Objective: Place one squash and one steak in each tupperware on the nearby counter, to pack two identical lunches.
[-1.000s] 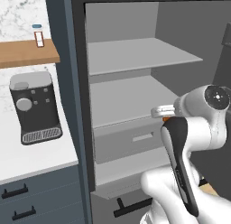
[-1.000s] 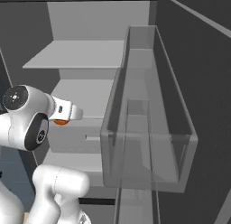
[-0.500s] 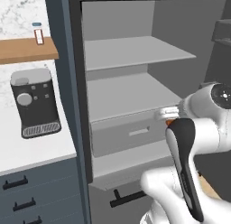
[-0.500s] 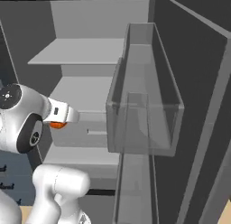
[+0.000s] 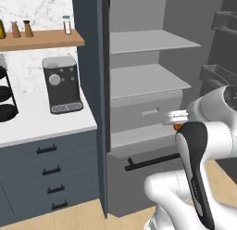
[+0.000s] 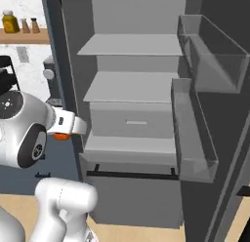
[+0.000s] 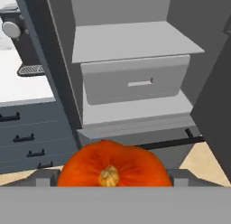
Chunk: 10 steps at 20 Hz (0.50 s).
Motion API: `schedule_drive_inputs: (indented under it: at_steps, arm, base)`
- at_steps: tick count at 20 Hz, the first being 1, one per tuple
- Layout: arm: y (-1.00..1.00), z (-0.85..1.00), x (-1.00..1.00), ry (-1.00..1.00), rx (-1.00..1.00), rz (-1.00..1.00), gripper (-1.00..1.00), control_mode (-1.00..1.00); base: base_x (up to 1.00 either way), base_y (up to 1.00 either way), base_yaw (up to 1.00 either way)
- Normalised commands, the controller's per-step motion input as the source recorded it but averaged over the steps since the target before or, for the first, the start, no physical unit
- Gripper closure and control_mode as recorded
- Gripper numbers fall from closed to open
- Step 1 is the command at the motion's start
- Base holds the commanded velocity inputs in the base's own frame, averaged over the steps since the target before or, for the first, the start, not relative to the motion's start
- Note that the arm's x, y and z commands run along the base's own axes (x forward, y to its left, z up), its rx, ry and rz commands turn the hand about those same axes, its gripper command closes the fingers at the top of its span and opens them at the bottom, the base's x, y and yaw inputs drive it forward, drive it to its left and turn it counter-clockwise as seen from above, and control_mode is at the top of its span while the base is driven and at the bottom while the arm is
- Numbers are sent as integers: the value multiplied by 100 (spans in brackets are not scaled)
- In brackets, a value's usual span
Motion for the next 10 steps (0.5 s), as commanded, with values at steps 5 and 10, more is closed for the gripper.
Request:
schedule_drive_inputs:
  at_steps: [5,10]
  arm:
    - [0,0,0,0,0,0,100,100]
    - [0,0,0,0,0,0,100,100]
  base:
    - [-57,85,11]
    - [-49,79,11]
